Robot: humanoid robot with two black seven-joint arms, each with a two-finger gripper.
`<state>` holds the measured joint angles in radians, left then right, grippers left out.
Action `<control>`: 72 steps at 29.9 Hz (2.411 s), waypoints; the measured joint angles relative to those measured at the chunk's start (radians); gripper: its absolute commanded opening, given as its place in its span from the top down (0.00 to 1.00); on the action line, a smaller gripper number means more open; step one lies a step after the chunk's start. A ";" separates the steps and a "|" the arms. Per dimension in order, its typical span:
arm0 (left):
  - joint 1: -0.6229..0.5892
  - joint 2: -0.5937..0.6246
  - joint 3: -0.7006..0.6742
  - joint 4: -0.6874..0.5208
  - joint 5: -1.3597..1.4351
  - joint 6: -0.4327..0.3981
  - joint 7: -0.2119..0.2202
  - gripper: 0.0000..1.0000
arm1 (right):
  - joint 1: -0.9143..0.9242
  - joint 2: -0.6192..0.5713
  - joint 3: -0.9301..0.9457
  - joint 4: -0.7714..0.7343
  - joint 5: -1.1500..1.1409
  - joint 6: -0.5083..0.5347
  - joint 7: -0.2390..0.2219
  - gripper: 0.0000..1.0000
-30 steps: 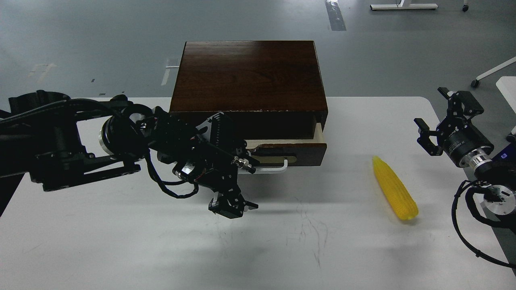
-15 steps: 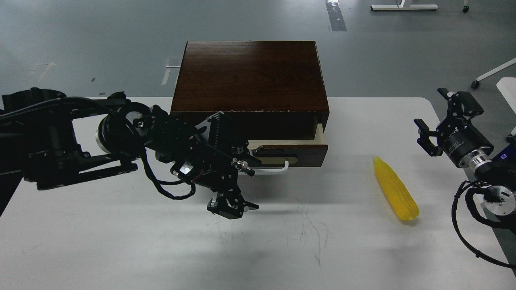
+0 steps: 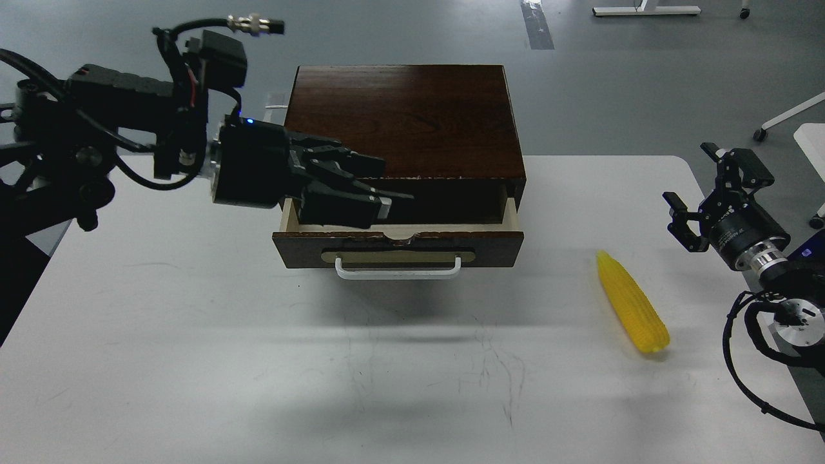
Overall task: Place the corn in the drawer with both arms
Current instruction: 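Lift the left gripper away from the drawer and retract it, then reach the right gripper to the yellow corn and grasp it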
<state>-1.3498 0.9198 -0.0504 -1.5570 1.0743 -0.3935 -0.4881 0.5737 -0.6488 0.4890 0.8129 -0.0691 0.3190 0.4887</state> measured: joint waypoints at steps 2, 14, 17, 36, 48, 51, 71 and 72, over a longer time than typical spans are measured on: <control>0.035 0.029 -0.001 0.047 -0.206 0.000 0.000 0.02 | -0.001 0.000 -0.001 0.000 0.000 0.000 0.000 0.00; 0.354 0.081 -0.002 0.418 -1.031 -0.073 0.000 0.02 | -0.029 -0.041 -0.027 0.022 -0.015 0.017 0.000 0.00; 0.445 0.076 -0.002 0.477 -1.101 -0.091 -0.001 0.02 | -0.030 -0.079 -0.057 0.054 -0.035 0.019 0.000 0.00; 0.674 0.002 -0.071 0.517 -1.127 -0.095 -0.001 0.02 | 0.038 -0.340 -0.218 0.218 -0.994 0.012 0.000 0.00; 0.675 0.000 -0.071 0.515 -1.126 -0.095 -0.001 0.02 | 0.322 -0.285 -0.589 0.216 -1.123 -0.012 0.000 0.00; 0.677 0.000 -0.072 0.513 -1.126 -0.095 -0.001 0.02 | 0.345 -0.260 -0.639 0.215 -1.124 -0.030 0.000 0.01; 0.679 0.000 -0.082 0.512 -1.126 -0.095 -0.001 0.02 | 0.355 -0.210 -0.753 0.221 -1.147 -0.117 0.000 1.00; 0.679 0.000 -0.082 0.512 -1.126 -0.095 -0.001 0.02 | 0.356 -0.210 -0.753 0.222 -1.147 -0.121 0.000 1.00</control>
<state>-0.6703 0.9202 -0.1321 -1.0447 -0.0520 -0.4887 -0.4887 0.9296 -0.8589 -0.2637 1.0346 -1.2162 0.1984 0.4887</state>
